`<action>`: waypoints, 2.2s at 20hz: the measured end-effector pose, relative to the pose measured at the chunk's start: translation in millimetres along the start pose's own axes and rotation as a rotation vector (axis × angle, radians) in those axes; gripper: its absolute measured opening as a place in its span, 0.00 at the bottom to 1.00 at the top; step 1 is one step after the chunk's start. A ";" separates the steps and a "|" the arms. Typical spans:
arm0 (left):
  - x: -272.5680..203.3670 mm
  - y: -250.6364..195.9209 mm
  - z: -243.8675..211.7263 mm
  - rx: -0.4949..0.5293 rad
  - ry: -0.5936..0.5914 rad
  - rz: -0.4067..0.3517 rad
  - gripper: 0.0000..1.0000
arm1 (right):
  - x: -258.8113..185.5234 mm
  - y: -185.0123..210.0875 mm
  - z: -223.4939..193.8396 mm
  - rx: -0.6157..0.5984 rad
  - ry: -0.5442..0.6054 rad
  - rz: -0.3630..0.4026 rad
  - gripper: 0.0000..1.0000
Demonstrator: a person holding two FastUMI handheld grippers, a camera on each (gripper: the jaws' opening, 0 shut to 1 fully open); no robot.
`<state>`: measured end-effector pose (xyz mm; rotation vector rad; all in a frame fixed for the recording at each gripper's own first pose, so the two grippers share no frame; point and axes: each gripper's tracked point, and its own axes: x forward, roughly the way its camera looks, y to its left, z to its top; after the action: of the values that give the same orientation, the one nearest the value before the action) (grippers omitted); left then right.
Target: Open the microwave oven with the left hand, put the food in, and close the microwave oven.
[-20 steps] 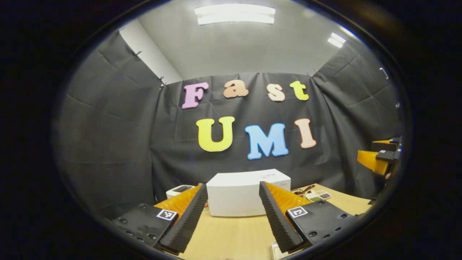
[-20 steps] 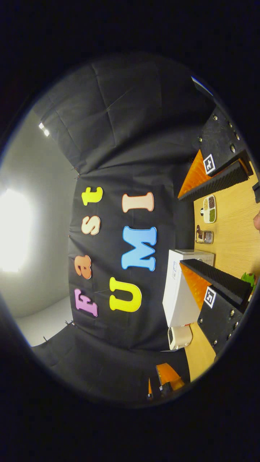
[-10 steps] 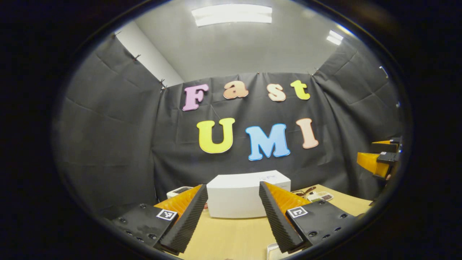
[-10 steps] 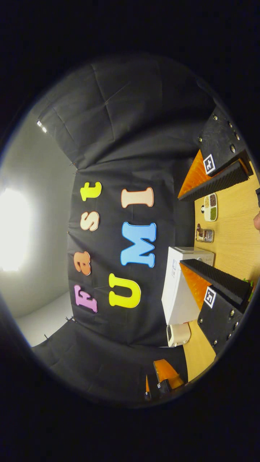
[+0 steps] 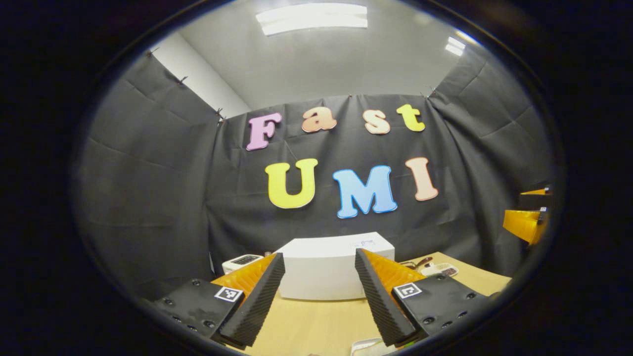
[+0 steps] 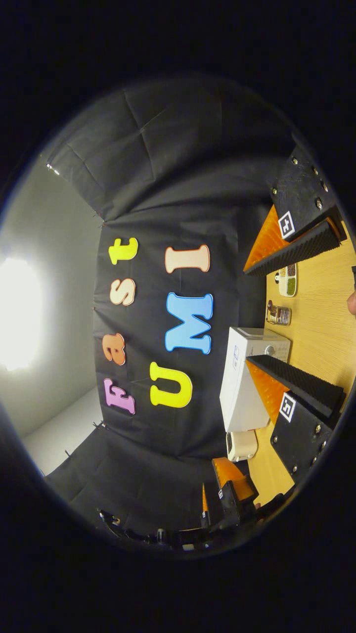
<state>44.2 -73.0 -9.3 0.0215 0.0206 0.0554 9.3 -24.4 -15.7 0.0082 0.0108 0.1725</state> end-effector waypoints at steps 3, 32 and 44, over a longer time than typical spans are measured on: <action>18.4 -6.8 -5.1 0.005 -0.004 -0.019 0.97 | 0.2 -2.5 -5.8 0.027 0.018 -0.015 0.97; 248.9 -134.2 -183.9 -0.017 0.180 -0.335 0.95 | 6.5 -41.4 -27.9 -0.049 0.142 -0.498 0.97; 288.1 -159.9 -239.8 0.009 0.285 -0.338 0.62 | 0.6 -60.6 -33.6 -0.078 0.180 -0.589 0.97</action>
<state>335.5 -211.6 -258.3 0.0187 0.3091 -0.2804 19.9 -83.7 -49.8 -0.0874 0.1842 -0.4159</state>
